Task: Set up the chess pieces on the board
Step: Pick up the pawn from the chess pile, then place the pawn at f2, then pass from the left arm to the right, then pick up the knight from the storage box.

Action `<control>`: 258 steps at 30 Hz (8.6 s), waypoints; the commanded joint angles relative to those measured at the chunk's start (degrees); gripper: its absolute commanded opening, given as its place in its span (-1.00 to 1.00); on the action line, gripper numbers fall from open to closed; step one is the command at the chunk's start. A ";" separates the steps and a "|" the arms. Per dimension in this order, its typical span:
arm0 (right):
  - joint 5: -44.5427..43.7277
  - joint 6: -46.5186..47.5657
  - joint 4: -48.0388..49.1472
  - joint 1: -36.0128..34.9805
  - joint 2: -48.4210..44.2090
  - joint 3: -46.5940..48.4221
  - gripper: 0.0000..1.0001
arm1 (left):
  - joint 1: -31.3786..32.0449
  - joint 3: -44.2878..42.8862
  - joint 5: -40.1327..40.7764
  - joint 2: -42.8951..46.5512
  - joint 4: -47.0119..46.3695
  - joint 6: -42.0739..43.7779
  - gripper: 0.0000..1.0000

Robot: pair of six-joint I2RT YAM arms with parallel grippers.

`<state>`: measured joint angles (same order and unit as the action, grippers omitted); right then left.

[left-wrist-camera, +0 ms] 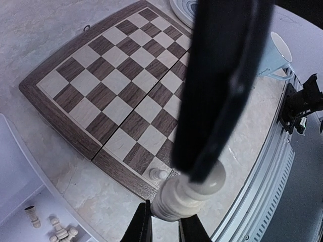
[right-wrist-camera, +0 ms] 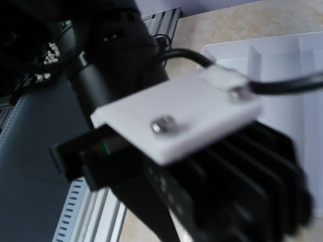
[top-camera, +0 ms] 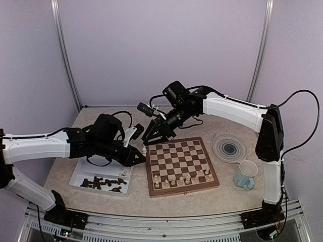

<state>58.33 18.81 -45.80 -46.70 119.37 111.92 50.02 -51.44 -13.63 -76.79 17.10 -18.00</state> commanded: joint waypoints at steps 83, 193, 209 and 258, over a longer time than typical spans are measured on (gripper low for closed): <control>-27.79 16.99 22.85 8.00 -29.82 -59.61 -0.95 | -5.21 1.78 1.22 -2.09 -8.22 -3.67 -0.83; -52.91 45.33 2.04 -18.43 -16.97 -28.40 -0.83 | -7.53 -7.03 -36.79 -14.50 -2.65 -3.58 -0.53; -21.68 12.52 10.65 2.60 -19.44 -25.72 -0.89 | -2.61 4.01 -0.40 5.73 -27.47 -11.05 -0.17; 8.06 -2.24 15.16 11.71 -17.48 -26.46 -0.40 | 0.56 -4.35 -3.13 -8.21 -40.17 -11.84 -0.91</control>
<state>67.88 13.93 -28.47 -34.70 102.21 84.79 50.81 -52.86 -17.85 -84.71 -24.18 -31.07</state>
